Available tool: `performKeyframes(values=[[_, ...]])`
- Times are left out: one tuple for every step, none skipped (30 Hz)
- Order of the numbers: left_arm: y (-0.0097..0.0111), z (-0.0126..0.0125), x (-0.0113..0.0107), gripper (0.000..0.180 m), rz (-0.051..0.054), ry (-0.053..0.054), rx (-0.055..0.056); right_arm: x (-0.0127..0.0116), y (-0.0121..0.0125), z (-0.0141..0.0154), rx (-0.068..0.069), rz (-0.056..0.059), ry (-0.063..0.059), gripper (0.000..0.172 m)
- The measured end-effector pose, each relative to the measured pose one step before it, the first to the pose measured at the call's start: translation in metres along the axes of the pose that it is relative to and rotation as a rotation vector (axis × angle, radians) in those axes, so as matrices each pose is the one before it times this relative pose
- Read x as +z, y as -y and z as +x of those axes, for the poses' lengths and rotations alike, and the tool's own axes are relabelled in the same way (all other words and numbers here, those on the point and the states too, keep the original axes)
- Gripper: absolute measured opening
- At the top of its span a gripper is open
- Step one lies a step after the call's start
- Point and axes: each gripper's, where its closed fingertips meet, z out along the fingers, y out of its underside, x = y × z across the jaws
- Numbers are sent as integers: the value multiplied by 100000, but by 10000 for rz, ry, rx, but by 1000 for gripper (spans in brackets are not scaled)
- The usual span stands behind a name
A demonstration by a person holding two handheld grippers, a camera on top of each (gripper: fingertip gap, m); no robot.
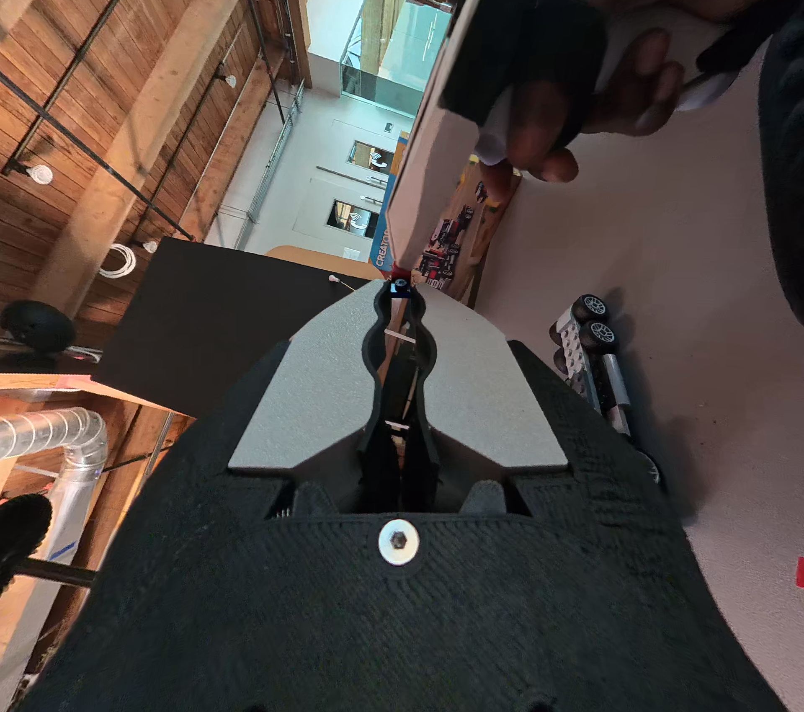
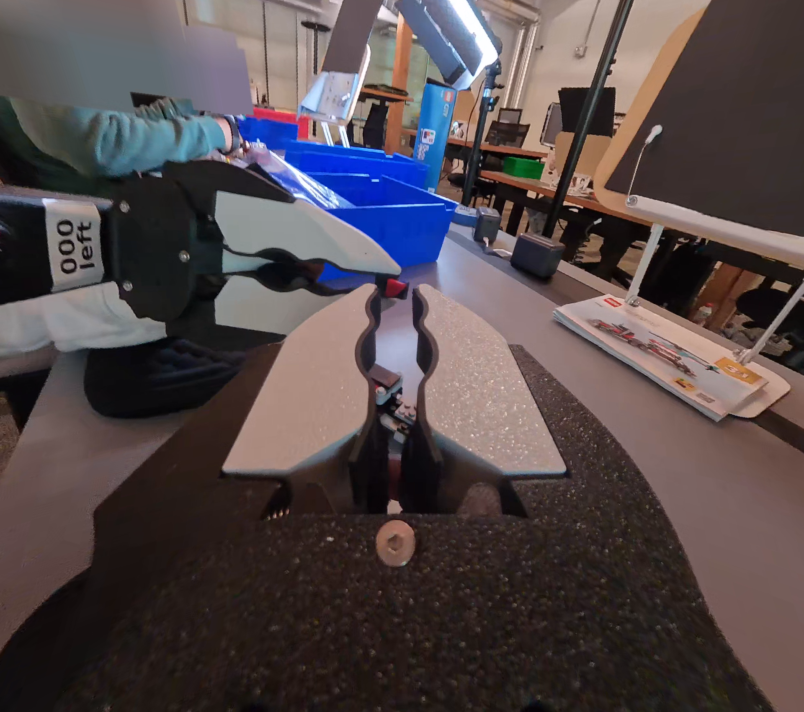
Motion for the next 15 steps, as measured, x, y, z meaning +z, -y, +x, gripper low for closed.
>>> performKeyframes(values=[[19, -17, -3, 8, 3, 1, 13, 149, -192, -92, -59, -127, -3, 13], [5, -3, 2, 8, -3, 7, 40, 112, -73, -81, 30, -17, 3, 13], [-2, 12, -11, 8, -4, 21, 92, 62, 62, -23, 52, 62, -22, 12], [18, -25, -15, 8, 0, 53, 133, -10, 60, 91, 12, 44, -82, 9], [31, -7, -2, 8, -11, 42, 127, -15, -13, -23, -42, -32, -4, 9], [3, 46, 3, 8, -30, 8, 98, 1, -73, 11, -68, -77, -25, 9], [-18, 55, 17, 8, -29, -4, 88, 16, -63, 13, -108, -77, -52, 9], [-27, 78, 15, 8, -20, -13, 92, 32, -88, 8, -144, -88, -70, 9], [-63, 91, 7, 8, -37, -32, 118, 31, -102, 3, -231, -115, -96, 9], [-81, 83, 5, 8, -62, -36, 158, 25, -93, 14, -345, -139, -148, 9], [-91, 70, 19, 8, -81, -34, 107, 46, -76, 26, -447, -168, -210, 8], [-119, 63, 41, 8, -92, -65, -12, 66, -114, 55, -517, -225, -256, 8], [-148, 91, 52, 8, -93, -114, -141, 100, -137, 56, -555, -259, -283, 8], [-165, 71, 47, 7, -75, -130, -230, 94, -82, 43, -613, -227, -308, 8], [-138, 44, 27, 7, -49, -122, -248, 102, -54, 33, -650, -209, -318, 8]])
